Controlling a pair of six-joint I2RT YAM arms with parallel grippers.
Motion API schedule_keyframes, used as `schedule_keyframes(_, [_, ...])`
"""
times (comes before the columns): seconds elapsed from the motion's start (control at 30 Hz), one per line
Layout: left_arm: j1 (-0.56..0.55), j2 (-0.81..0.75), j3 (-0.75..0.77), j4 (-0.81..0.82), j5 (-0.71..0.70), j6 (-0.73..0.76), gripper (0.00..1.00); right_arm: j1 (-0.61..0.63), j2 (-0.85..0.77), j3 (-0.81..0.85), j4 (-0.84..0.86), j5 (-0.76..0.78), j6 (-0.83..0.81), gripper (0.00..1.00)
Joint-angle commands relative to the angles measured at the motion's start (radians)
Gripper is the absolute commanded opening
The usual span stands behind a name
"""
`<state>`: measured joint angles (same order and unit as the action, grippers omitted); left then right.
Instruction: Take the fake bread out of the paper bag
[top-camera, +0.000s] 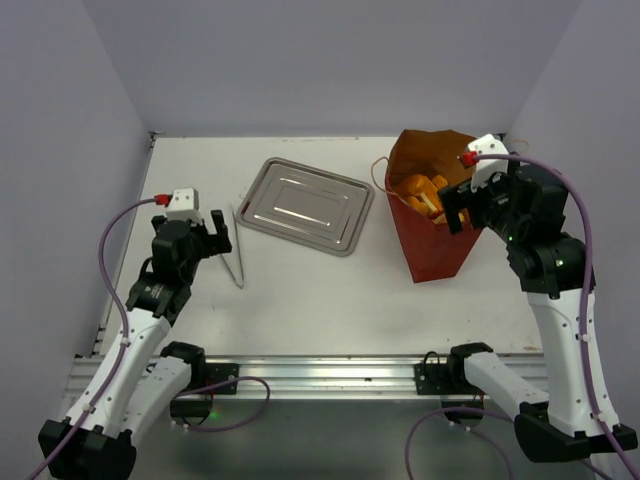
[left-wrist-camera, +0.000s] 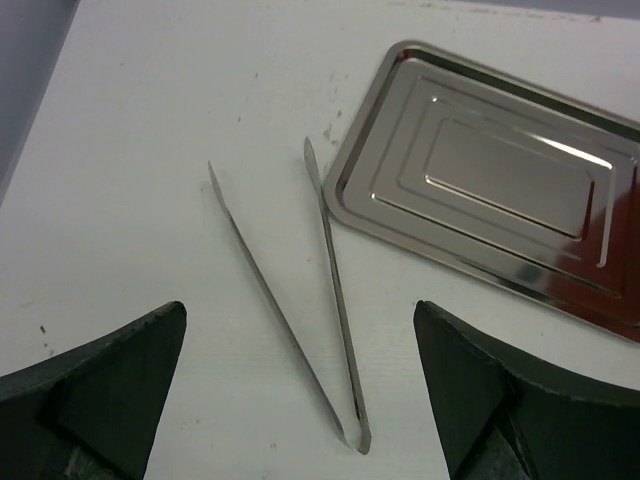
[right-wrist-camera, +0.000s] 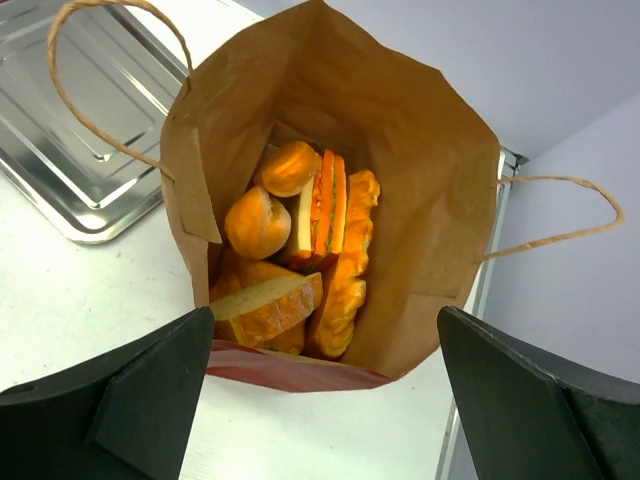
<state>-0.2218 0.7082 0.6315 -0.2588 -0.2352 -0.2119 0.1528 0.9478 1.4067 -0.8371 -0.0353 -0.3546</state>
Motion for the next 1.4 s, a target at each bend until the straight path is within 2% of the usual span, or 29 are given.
schedule_keyframes(0.0, [0.009, 0.037, 0.079, -0.108, -0.058, -0.121, 1.0, 0.001, -0.012, 0.0, 0.022, -0.083, -0.046, 0.99])
schedule_keyframes(0.13, [0.009, 0.06, 0.118, -0.174, -0.073, -0.201, 1.0, 0.001, 0.015, -0.024, 0.059, -0.124, 0.051, 0.99])
schedule_keyframes(0.33, [0.027, 0.152, 0.21, -0.292, -0.141, -0.254, 1.0, -0.012, 0.06, -0.077, 0.147, -0.305, 0.224, 0.99])
schedule_keyframes(0.4, [0.042, 0.207, 0.23, -0.327, -0.13, -0.259, 1.0, -0.033, 0.062, -0.095, 0.164, -0.368, 0.232, 0.99])
schedule_keyframes(0.63, [0.058, 0.375, 0.238, -0.319, -0.029, -0.268, 1.0, -0.058, 0.008, -0.186, 0.207, -0.42, 0.223, 0.99])
schedule_keyframes(0.87, [0.053, 0.507, 0.165, -0.274, 0.069, -0.313, 0.98, -0.073, -0.004, -0.178, 0.207, -0.452, 0.23, 0.99])
schedule_keyframes(1.17, [-0.063, 0.766, 0.235, -0.223, -0.053, -0.36, 0.98, -0.087, -0.001, -0.184, 0.208, -0.472, 0.235, 0.99])
schedule_keyframes(1.37, [-0.067, 0.893, 0.272, -0.185, -0.137, -0.405, 0.97, -0.093, -0.003, -0.19, 0.208, -0.476, 0.229, 0.99])
